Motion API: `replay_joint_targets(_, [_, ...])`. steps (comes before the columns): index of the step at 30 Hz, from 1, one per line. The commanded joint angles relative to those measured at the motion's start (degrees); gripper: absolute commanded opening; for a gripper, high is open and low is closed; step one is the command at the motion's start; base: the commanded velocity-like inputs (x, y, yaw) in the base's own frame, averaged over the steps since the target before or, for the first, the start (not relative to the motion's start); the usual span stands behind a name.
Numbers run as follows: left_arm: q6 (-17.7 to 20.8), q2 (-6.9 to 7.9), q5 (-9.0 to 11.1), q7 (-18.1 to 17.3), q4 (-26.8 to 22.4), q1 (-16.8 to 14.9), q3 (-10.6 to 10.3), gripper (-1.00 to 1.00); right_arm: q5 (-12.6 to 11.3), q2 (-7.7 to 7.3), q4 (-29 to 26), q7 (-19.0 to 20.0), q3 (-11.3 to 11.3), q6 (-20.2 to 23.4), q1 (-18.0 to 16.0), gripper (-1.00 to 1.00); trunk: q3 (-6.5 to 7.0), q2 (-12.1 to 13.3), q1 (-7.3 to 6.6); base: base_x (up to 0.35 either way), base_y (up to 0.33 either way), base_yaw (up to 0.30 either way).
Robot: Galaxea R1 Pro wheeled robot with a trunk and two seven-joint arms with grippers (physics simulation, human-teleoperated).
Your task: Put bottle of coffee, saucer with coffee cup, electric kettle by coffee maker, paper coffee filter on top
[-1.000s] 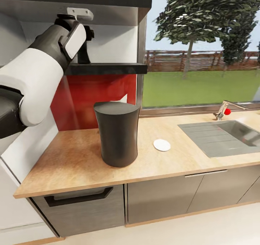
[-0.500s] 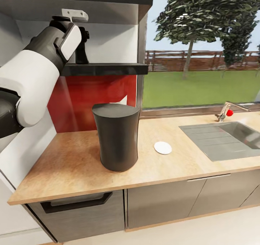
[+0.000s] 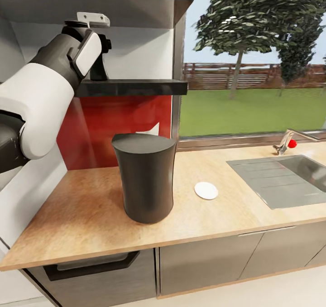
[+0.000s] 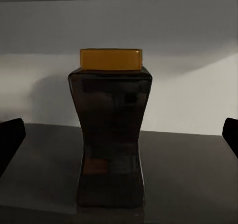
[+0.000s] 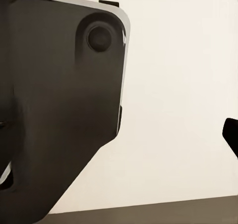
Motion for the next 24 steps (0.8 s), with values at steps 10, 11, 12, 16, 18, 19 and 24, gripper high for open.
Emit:
replay_joint_targets(10, [0.1,1.14,0.6,0.5,0.0,0.1,-0.5,1.0,0.5,0.0,0.1,-0.2,-0.5,-0.1,0.0,1.0,-0.13,-0.1,0.05,0.034,0.001,0.0])
replay_joint_targets(11, [0.1,1.18,0.6,0.5,0.1,0.1,-0.5,1.0,0.5,0.0,0.1,-0.2,-0.5,-0.1,0.0,1.0,-0.13,-0.1,0.05,0.117,0.044,0.0])
replay_joint_targets(12, [0.1,1.26,0.6,0.5,0.1,0.1,-0.5,1.0,0.5,0.0,0.1,-0.2,-0.5,-0.1,0.0,1.0,-0.13,-0.1,0.05,0.159,0.086,0.0])
replay_joint_targets(16, [0.1,1.51,0.6,0.5,0.2,0.1,-0.5,1.0,0.5,0.0,0.1,-0.2,-0.5,-0.1,0.0,1.0,-0.13,-0.1,0.05,0.093,0.059,0.0])
replay_joint_targets(18, [0.1,1.53,0.6,0.5,0.1,0.1,-0.6,1.0,0.5,0.0,0.1,-0.2,-0.5,-0.1,0.0,1.0,-0.13,-0.1,0.05,0.02,0.013,0.0])
replay_joint_targets(19, [0.1,1.53,0.6,0.5,0.1,0.1,-0.6,1.0,0.5,0.0,0.1,-0.2,-0.5,-0.1,0.0,1.0,-0.13,-0.1,0.05,0.01,0.006,0.0])
replay_joint_targets(24, [0.1,1.54,0.6,0.5,0.1,0.1,-0.5,1.0,0.5,0.0,0.1,-0.2,-0.5,-0.1,0.0,1.0,-0.13,-0.1,0.05,0.025,0.003,0.0])
